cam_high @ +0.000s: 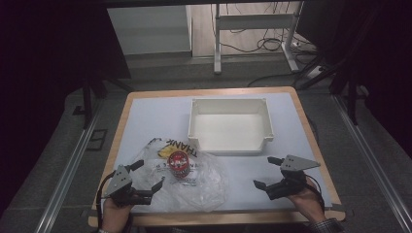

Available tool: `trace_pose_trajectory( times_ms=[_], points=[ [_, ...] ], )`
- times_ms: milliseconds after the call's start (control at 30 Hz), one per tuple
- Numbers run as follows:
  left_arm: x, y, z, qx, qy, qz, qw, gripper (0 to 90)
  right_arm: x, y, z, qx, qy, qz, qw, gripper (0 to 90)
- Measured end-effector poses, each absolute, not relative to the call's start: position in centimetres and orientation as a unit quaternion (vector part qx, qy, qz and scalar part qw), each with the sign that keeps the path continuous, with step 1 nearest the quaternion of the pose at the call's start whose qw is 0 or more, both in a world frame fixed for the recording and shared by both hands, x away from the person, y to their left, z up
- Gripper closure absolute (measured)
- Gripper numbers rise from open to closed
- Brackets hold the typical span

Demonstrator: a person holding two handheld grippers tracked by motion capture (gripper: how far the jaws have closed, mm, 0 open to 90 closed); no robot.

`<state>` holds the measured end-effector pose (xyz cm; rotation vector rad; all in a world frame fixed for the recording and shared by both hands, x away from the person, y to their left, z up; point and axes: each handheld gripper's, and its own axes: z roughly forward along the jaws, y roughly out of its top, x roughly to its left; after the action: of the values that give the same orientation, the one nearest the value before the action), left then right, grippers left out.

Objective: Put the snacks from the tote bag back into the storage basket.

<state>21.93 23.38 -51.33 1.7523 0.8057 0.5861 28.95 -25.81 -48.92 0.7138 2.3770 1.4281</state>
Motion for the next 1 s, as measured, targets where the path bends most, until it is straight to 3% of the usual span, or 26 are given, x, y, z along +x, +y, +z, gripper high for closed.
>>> trace_pose_trajectory(
  times_ms=[1000],
  points=[
    [21.9,23.2,-51.4,0.738,0.333,0.249,0.532,2.6,29.4,-23.2,-48.8,0.211,0.845,0.468,0.152,1.6]
  ],
)
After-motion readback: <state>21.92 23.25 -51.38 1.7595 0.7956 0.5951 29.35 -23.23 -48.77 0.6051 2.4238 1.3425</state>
